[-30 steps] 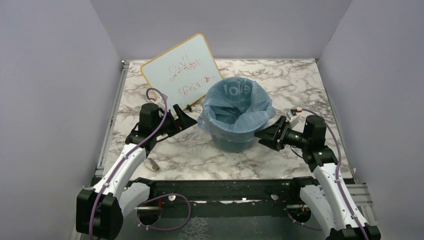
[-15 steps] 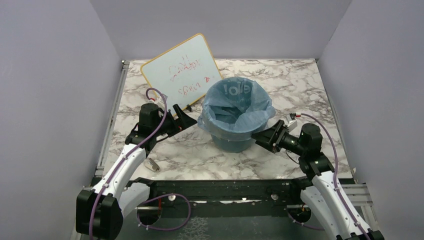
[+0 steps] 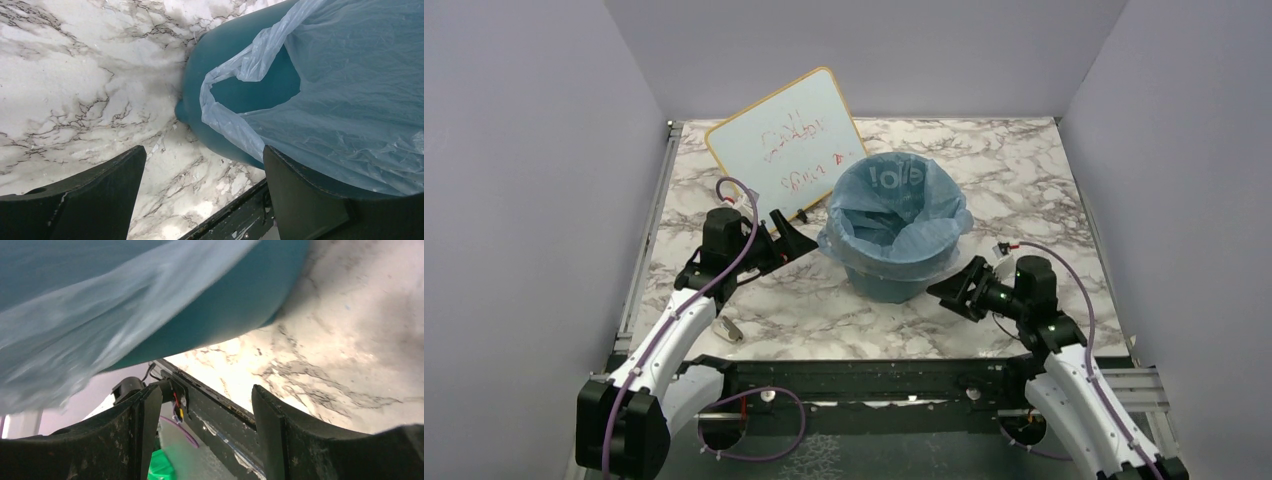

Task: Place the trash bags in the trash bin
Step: Place the trash bag in the trash bin.

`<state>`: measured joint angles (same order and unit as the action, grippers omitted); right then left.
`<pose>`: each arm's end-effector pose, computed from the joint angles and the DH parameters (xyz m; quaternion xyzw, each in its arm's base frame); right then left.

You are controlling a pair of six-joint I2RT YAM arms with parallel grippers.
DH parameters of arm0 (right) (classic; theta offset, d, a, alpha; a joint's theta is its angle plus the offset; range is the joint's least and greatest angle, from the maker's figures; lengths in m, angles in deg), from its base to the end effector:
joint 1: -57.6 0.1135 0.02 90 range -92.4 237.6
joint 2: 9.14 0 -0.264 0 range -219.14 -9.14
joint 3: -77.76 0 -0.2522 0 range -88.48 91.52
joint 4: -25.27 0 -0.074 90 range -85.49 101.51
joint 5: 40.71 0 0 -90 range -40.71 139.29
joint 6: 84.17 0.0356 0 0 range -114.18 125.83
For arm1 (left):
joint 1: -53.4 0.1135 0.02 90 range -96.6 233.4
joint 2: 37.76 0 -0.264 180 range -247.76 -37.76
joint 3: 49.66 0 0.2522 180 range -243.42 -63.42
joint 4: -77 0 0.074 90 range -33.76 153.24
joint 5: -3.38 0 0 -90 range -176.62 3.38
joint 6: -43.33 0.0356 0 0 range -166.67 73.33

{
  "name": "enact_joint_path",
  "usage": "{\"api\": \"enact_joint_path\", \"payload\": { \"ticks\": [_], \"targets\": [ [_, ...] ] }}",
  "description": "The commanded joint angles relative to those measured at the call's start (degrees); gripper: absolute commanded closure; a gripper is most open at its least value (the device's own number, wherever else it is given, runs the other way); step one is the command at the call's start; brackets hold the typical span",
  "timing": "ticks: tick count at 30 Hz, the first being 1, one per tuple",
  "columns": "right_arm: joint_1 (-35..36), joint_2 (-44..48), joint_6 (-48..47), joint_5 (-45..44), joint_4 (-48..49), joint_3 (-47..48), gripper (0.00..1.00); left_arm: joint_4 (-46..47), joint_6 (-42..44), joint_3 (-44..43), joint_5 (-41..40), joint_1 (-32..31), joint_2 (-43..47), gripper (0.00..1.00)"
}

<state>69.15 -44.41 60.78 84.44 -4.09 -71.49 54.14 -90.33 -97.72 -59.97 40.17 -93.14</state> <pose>0.1345 0.0484 0.1886 0.1791 0.8342 0.4687 0.2289 0.2024 -0.0640 0.2454 -0.1105 0.8441 -0.4068 0.3315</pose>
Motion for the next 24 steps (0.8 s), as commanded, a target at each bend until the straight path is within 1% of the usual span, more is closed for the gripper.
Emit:
{"api": "enact_joint_path", "payload": {
  "ticks": [1, 4, 7, 10, 14, 16, 21, 24],
  "targets": [
    [0.23, 10.06, -3.4, 1.35, -4.26, 2.22, 0.29, 0.92, 0.12, 0.68, 0.94, 0.14, 0.77, 0.12],
    [0.23, 13.27, -1.09, 5.62, -1.96, 3.78, 0.3, 1.2, -0.02, 0.73, 0.97, 0.14, 0.55, 0.12],
    [0.23, 12.76, -0.68, 7.0, -0.03, 6.62, 0.32, 1.81, -0.34, 0.9, 0.94, 0.14, 0.31, 0.12],
    [0.24, 11.38, -1.2, 5.01, 0.52, 8.93, 0.31, 2.18, -0.5, 0.66, 1.44, 0.14, -0.2, 0.12],
    [0.23, 11.34, 3.92, 2.02, 7.79, 7.11, 0.29, 2.29, -0.53, 0.74, 1.27, 0.14, -0.22, 0.12],
    [0.27, 10.11, 5.31, 1.53, 9.33, 6.24, 0.28, 2.03, -0.48, 0.36, 1.27, 0.14, -0.07, 0.12],
    [0.84, 7.21, 5.14, 2.17, 12.9, 4.85, 0.27, 1.26, -0.13, 0.25, 0.94, 0.14, 0.44, 0.12],
    [2.64, 4.09, 4.78, 1.91, 14.93, 4.55, 0.27, 0.91, -0.01, 0.33, 0.86, 0.18, 0.51, 0.12]
  ]
}}
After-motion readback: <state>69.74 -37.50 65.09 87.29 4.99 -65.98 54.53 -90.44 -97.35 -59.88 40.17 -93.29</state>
